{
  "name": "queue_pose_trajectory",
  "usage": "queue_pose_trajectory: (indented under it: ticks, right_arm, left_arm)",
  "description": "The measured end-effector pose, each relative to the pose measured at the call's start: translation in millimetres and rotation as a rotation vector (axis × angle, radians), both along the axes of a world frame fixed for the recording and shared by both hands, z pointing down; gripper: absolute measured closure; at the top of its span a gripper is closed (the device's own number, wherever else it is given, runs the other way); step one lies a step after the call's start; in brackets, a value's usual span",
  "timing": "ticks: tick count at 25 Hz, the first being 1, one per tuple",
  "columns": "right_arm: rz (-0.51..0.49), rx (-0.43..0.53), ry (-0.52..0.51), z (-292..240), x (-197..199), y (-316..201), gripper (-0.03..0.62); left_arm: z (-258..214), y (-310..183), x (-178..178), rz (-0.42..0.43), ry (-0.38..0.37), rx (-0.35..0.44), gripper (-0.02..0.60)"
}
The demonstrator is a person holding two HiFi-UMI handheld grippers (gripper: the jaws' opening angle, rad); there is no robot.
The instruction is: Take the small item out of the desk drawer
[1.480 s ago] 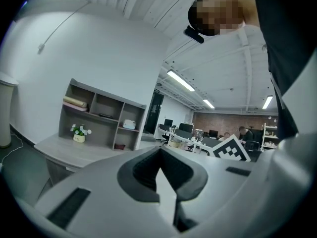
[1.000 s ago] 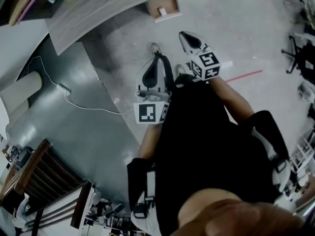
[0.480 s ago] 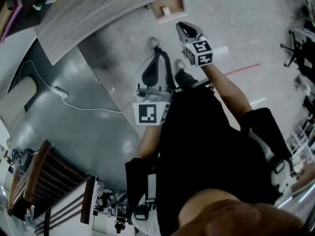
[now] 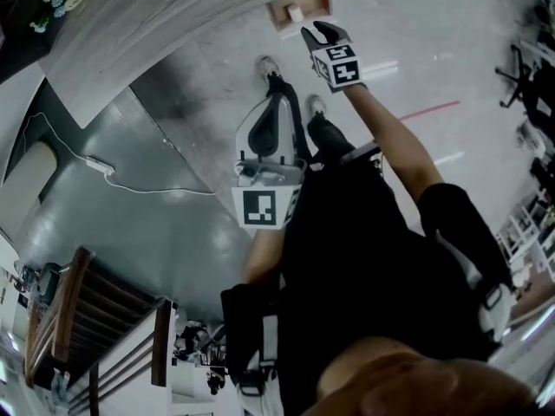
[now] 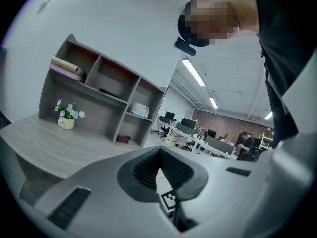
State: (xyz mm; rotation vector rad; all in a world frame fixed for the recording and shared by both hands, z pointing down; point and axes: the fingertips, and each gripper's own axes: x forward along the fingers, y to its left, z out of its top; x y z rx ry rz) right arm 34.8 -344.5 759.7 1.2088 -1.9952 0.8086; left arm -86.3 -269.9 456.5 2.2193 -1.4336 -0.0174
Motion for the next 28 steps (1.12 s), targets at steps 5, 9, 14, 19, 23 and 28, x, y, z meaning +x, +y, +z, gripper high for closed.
queue_pose_trajectory:
  ticks: [5, 9, 14, 19, 23, 28]
  right_arm:
    - [-0.003, -0.06, 0.051, 58.2, 0.7, -15.7, 0.467]
    - [0.0, -0.12, 0.098, 104.3, 2.2, -22.5, 0.449]
    - [-0.003, -0.164, 0.146, 144.3, 7.0, -26.0, 0.43]
    - [-0.019, -0.194, 0.199, 169.3, 9.4, -34.5, 0.424]
    - [-0.027, -0.269, 0.176, 183.9, -3.4, -32.1, 0.421]
    - [-0.009, -0.319, 0.208, 200.4, -1.5, -34.1, 0.421]
  left_arm:
    - [17.0, -10.3, -1.5, -0.001, 0.015, -0.009, 0.583]
    - [34.4, -14.1, -3.5, 0.0, 0.027, -0.032, 0.583]
    - [51.7, -14.9, -6.5, 0.003, 0.027, -0.055, 0.583]
    - [64.8, -19.9, -14.3, -0.021, 0.034, -0.073, 0.583]
    - [73.7, -21.0, -16.9, -0.025, 0.038, -0.087, 0.583]
    - [80.6, -21.5, -19.1, -0.026, 0.041, -0.101, 0.583]
